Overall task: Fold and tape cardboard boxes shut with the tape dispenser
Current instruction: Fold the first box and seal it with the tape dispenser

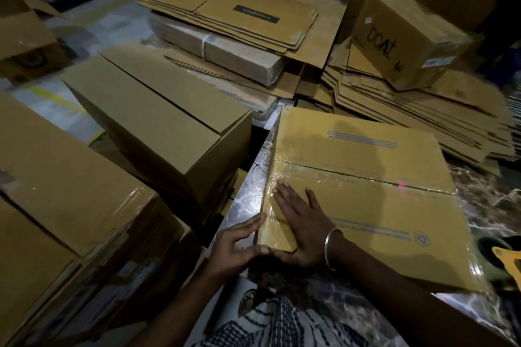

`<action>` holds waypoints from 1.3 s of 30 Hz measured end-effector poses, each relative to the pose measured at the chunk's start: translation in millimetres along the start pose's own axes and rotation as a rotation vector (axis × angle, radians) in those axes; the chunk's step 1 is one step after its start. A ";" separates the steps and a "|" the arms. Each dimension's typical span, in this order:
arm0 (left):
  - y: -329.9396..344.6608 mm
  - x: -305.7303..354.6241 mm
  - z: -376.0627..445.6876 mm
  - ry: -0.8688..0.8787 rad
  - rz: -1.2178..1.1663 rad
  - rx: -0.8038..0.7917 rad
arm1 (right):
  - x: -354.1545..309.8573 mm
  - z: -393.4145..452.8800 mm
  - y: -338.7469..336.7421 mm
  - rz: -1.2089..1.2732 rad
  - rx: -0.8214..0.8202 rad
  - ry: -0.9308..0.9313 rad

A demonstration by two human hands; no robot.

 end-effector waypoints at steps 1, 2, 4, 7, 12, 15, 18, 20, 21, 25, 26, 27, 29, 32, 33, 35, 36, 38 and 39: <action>0.0 0.2 2.0 0.026 0.017 -0.010 | -0.6 0.4 -1.1 0.003 -0.008 0.006; 0.6 -0.5 4.3 0.052 0.035 -0.026 | -0.5 0.6 -1.5 0.006 -0.020 0.016; 1.1 -2.9 8.6 0.098 0.076 -0.058 | 0.9 0.4 -1.1 0.014 -0.034 0.034; 0.5 -6.4 9.0 0.129 0.105 -0.109 | 3.8 1.3 1.1 0.042 -0.023 0.031; -11.2 11.8 13.5 0.213 0.027 0.144 | 15.8 6.4 -6.4 0.165 0.091 0.107; -6.6 29.7 45.9 0.109 0.042 0.303 | 20.3 11.9 -13.6 0.182 0.182 0.221; 17.9 48.3 91.0 0.142 0.152 0.207 | 23.0 14.6 -8.6 0.085 0.101 0.291; 41.1 48.4 120.8 0.183 0.276 0.052 | 24.7 14.8 -9.6 0.050 0.099 0.312; 51.2 44.9 131.9 0.198 0.342 -0.015 | 26.5 15.0 -10.9 0.053 0.116 0.335; 68.1 28.8 150.1 0.161 0.328 -0.076 | 34.8 26.0 -21.3 0.014 0.260 0.352; 67.4 26.9 150.0 0.127 0.264 -0.053 | 37.8 29.1 -21.7 -0.018 0.250 0.338; 66.4 26.3 149.5 0.101 0.215 -0.029 | 41.8 31.7 -20.6 -0.051 0.212 0.322; 65.4 26.1 147.7 0.078 0.181 -0.007 | 49.3 34.3 -18.4 -0.101 0.135 0.294; 65.1 24.3 144.5 0.012 0.055 -0.002 | 56.9 38.7 -17.5 -0.102 0.055 0.302; 64.8 22.8 143.8 -0.015 0.006 0.005 | 62.1 41.9 -17.9 -0.097 0.041 0.325; 64.5 19.8 143.3 -0.047 -0.022 0.019 | 76.7 51.3 -19.7 -0.090 0.024 0.376; 65.1 18.8 142.7 -0.053 -0.029 0.017 | 84.6 55.3 -20.1 -0.095 0.019 0.390; 66.8 17.7 140.9 -0.061 -0.069 0.004 | 97.4 61.5 -22.0 -0.121 0.008 0.386; 66.5 17.5 140.2 -0.064 -0.102 0.005 | 101.7 64.6 -23.2 -0.136 0.007 0.372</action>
Point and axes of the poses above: each hand's wrist, its own z-axis towards the middle knuckle, its own y-axis out of the palm, x = y × z, the point moved 8 cm from there along z, towards the middle knuckle, and after that the axes turned 12 degrees about x, right-handed, at the moved point
